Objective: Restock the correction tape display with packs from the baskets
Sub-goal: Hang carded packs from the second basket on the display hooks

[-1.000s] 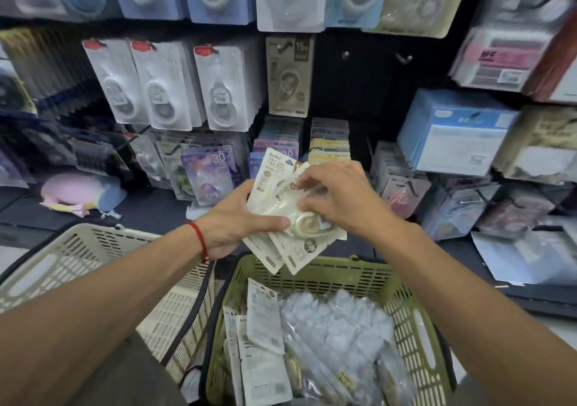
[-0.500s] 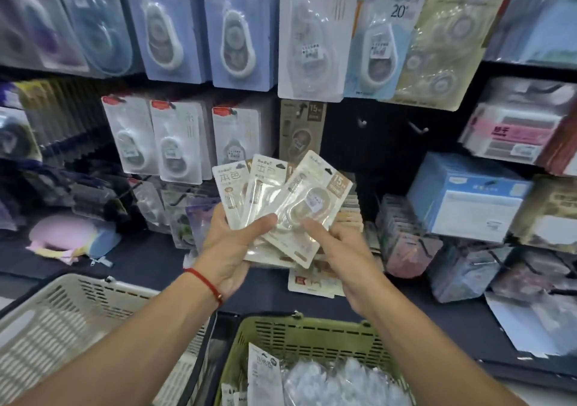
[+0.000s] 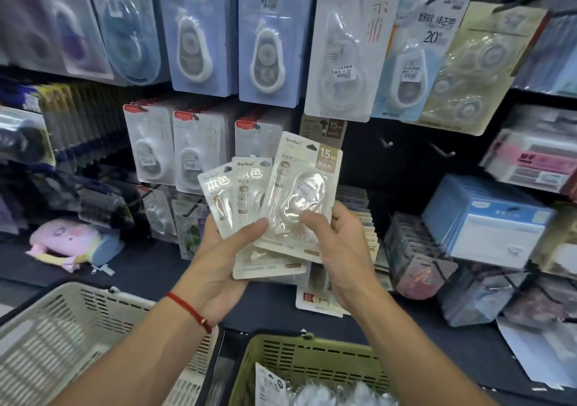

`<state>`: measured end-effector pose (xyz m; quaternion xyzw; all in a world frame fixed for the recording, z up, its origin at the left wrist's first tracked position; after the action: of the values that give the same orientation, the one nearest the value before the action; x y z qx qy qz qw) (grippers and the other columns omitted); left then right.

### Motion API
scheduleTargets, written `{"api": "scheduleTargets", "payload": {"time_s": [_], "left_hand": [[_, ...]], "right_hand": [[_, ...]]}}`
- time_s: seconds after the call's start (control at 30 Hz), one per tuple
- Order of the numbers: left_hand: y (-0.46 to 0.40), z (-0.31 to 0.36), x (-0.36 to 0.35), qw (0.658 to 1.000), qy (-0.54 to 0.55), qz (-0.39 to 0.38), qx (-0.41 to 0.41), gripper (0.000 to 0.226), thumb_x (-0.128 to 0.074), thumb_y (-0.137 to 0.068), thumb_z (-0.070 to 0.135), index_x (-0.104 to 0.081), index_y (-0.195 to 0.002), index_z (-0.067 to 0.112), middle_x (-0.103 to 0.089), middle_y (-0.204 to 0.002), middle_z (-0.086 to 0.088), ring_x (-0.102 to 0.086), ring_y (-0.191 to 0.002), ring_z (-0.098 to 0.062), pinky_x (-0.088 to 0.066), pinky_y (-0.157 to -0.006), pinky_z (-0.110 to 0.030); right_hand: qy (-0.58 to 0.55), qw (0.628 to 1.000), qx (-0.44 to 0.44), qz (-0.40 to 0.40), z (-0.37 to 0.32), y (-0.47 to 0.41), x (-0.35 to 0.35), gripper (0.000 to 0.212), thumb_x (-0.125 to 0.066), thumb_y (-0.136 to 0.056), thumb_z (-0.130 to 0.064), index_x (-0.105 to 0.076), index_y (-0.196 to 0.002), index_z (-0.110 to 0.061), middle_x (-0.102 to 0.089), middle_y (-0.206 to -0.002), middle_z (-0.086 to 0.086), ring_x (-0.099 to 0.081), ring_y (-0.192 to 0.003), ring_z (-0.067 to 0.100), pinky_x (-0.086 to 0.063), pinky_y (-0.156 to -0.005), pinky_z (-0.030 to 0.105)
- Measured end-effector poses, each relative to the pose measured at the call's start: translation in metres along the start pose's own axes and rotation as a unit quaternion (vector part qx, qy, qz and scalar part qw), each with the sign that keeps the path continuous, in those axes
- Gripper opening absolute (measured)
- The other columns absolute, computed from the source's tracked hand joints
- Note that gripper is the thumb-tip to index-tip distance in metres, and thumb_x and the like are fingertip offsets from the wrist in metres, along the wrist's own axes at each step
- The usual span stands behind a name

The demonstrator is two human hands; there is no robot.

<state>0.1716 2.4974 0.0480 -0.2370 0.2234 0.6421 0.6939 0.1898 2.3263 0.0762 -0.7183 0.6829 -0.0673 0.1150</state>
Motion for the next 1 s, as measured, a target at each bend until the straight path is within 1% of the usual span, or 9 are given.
{"api": "scheduleTargets", "payload": {"time_s": [0.1,0.2,0.27,0.33,0.4,0.53,0.67,0.8,1.0], "left_hand": [[0.001,0.006,0.003,1.000,0.010,-0.009,-0.002,0.069,-0.073,-0.086,0.008,-0.051,-0.150,0.025,-0.068,-0.141,-0.011,-0.066,-0.129,-0.036,-0.042,-0.114,-0.066],[0.005,0.018,0.013,0.995,-0.043,0.061,-0.059,0.073,-0.081,-0.078,0.008,-0.054,-0.143,0.026,-0.073,-0.132,-0.007,-0.071,-0.122,-0.032,-0.050,-0.109,-0.062],[0.010,0.032,0.020,0.973,-0.135,0.131,-0.136,0.069,-0.088,-0.074,0.005,-0.058,-0.131,0.030,-0.077,-0.122,0.002,-0.074,-0.114,-0.023,-0.060,-0.098,-0.053],[0.013,0.042,0.024,0.949,-0.193,0.165,-0.187,0.067,-0.089,-0.076,0.000,-0.057,-0.123,0.035,-0.077,-0.115,0.011,-0.075,-0.106,-0.011,-0.066,-0.085,-0.038],[0.016,0.047,0.025,0.940,-0.207,0.174,-0.206,0.066,-0.088,-0.078,-0.001,-0.057,-0.123,0.036,-0.076,-0.114,0.015,-0.075,-0.103,-0.006,-0.065,-0.077,-0.028],[0.021,0.051,0.024,0.938,-0.198,0.178,-0.223,0.067,-0.086,-0.078,-0.003,-0.057,-0.126,0.032,-0.075,-0.114,0.017,-0.075,-0.102,-0.004,-0.061,-0.069,-0.019],[0.024,0.054,0.021,0.935,-0.194,0.184,-0.234,0.066,-0.087,-0.079,-0.001,-0.057,-0.127,0.031,-0.075,-0.116,0.015,-0.075,-0.102,-0.005,-0.063,-0.070,-0.022],[0.025,0.053,0.020,0.931,-0.200,0.194,-0.237,0.067,-0.088,-0.079,0.002,-0.056,-0.130,0.031,-0.074,-0.120,0.014,-0.075,-0.106,-0.007,-0.066,-0.081,-0.033],[0.022,0.052,0.022,0.930,-0.190,0.193,-0.247,0.065,-0.088,-0.080,0.003,-0.056,-0.128,0.032,-0.074,-0.119,0.014,-0.075,-0.107,-0.007,-0.064,-0.075,-0.025]], "right_hand": [[0.001,1.000,0.002,0.004,-0.005,-0.005,0.000,0.028,-0.071,-0.086,-0.044,-0.070,-0.113,-0.036,-0.077,-0.119,-0.008,-0.074,-0.111,0.012,-0.057,-0.098,0.043],[0.047,0.998,0.025,0.019,-0.011,-0.009,0.007,0.030,-0.068,-0.086,-0.043,-0.069,-0.114,-0.034,-0.077,-0.114,-0.013,-0.072,-0.106,0.005,-0.055,-0.090,0.031],[0.072,0.995,0.050,0.039,-0.016,-0.012,0.015,0.025,-0.068,-0.087,-0.039,-0.068,-0.111,-0.033,-0.077,-0.110,-0.014,-0.073,-0.101,0.004,-0.055,-0.081,0.023],[0.072,0.994,0.061,0.056,-0.019,-0.015,0.022,0.024,-0.069,-0.088,-0.035,-0.067,-0.111,-0.030,-0.077,-0.107,-0.013,-0.073,-0.098,0.004,-0.056,-0.075,0.018],[0.072,0.993,0.060,0.067,-0.022,-0.019,0.027,0.021,-0.069,-0.090,-0.033,-0.067,-0.110,-0.028,-0.078,-0.107,-0.011,-0.074,-0.097,0.006,-0.057,-0.076,0.020],[0.083,0.993,0.034,0.074,-0.020,-0.025,0.030,0.023,-0.073,-0.089,-0.043,-0.070,-0.108,-0.030,-0.079,-0.105,-0.009,-0.076,-0.097,0.012,-0.061,-0.086,0.045],[0.094,0.991,0.041,0.083,-0.020,-0.025,0.030,0.029,-0.074,-0.091,-0.052,-0.070,-0.113,-0.034,-0.079,-0.110,-0.013,-0.075,-0.101,0.008,-0.059,-0.092,0.040],[0.084,0.988,0.041,0.120,-0.019,-0.025,0.034,0.026,-0.076,-0.092,-0.049,-0.071,-0.110,-0.031,-0.079,-0.107,-0.010,-0.076,-0.101,0.011,-0.059,-0.098,0.050],[0.072,0.989,0.039,0.121,-0.019,-0.023,0.034,0.024,-0.077,-0.089,-0.047,-0.073,-0.106,-0.030,-0.080,-0.104,-0.010,-0.077,-0.096,0.010,-0.060,-0.086,0.041]]}}
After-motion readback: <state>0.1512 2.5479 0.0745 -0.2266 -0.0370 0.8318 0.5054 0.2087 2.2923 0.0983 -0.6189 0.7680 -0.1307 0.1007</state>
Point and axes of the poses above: each hand's wrist, its own y-axis away from the middle knuckle, its own x-axis out of the back of the hand, z = x × y, the point moved 7 cm from there along -y, towards the middle knuckle
